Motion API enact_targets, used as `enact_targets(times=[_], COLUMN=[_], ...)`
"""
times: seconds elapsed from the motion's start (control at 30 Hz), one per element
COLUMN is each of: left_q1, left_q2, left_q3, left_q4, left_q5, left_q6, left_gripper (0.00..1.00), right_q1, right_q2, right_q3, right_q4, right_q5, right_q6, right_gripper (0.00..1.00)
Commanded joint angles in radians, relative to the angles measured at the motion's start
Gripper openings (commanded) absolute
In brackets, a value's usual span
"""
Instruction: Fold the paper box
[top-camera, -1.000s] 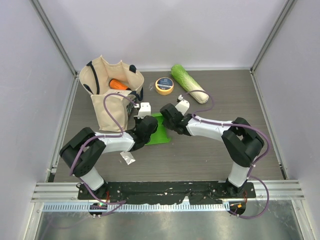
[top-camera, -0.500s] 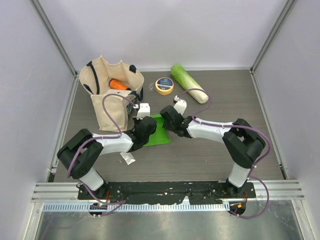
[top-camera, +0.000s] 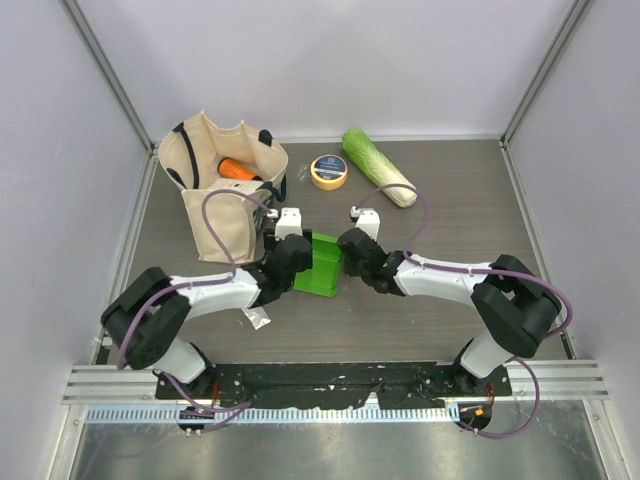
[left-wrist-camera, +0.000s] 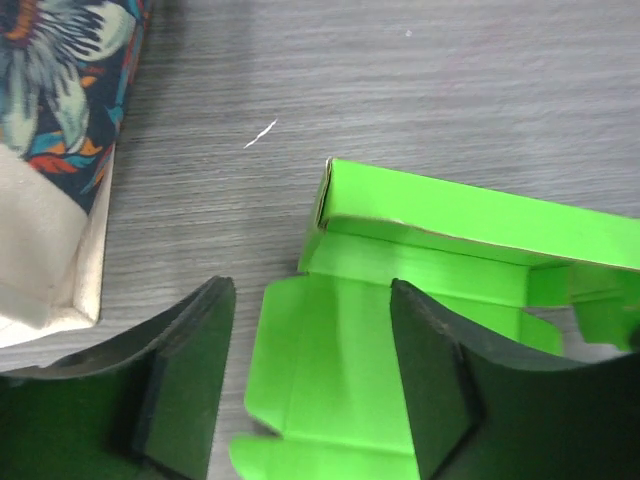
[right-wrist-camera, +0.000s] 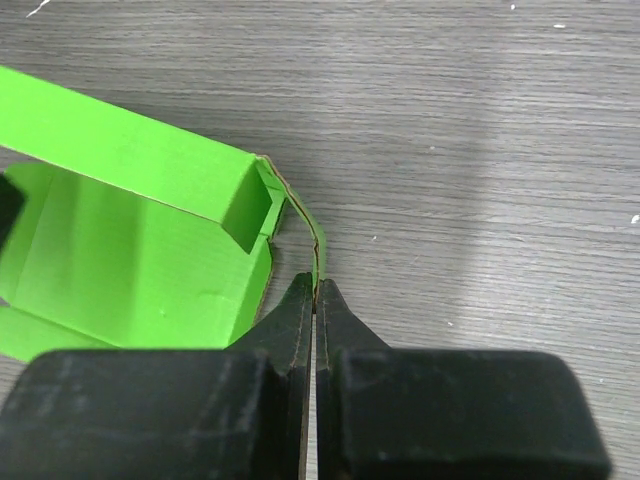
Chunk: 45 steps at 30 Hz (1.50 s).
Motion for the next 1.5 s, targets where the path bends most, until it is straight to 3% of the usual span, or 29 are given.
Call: enact_targets(times=[0.0, 0.13, 0.2, 0.23, 0.33, 0.4, 0.57, 0.87, 1.13, 1.47], left_q1=[-0.005, -0.010, -0.013, -0.013, -0.027, -0.045, -0.083, -0.084, -0.085, -0.085], left_q2=[-0.188, -0.355, -0.415, -0.421, -0.369, -0.290, -0.116, 0.093, 0.151, 0.186], left_q3=[-0.011, -0.073, -0.110, -0.126, -0.149, -0.151, -0.127, -0.093, -0.090, -0.065], left_q4=[-0.128, -0.187, -0.178, -0.161, -0.046, 0.060, 0.247, 0.347, 0.382, 0.330], left_q5=[0.047, 0.136, 0.212, 0.248, 0.373, 0.413, 0.409, 0.391, 0.403, 0.420], left_q6=[-0.086, -0.168, -0.179, -0.186, -0.208, -0.225, -0.245, -0.292, -0.297, -0.315], left_gripper=[0.69, 0.68, 0.49, 0.32, 0.07, 0.00, 0.00, 0.00, 0.00, 0.00], right_q1=[-0.002, -0.002, -0.003, -0.003, -0.002, -0.005, -0.011, -0.020, -0.022, -0.022], right_q2=[-0.046, -0.057, -0.062, -0.062, -0.062, -0.062, -0.063, -0.056, -0.040, -0.020], right_q3=[-0.013, -0.019, -0.018, -0.016, -0.012, -0.005, 0.004, 0.012, 0.034, 0.110], right_q4=[0.047, 0.087, 0.096, 0.097, 0.093, 0.094, 0.082, 0.077, 0.073, -0.033], right_q5=[0.044, 0.035, 0.024, 0.023, 0.021, 0.017, 0.004, -0.023, -0.049, -0.058], right_q6=[-0.016, -0.019, -0.027, -0.028, -0.033, -0.033, -0.021, 0.004, 0.025, 0.185], right_gripper=[0.01, 0.01, 0.01, 0.01, 0.01, 0.01, 0.01, 0.01, 0.01, 0.01])
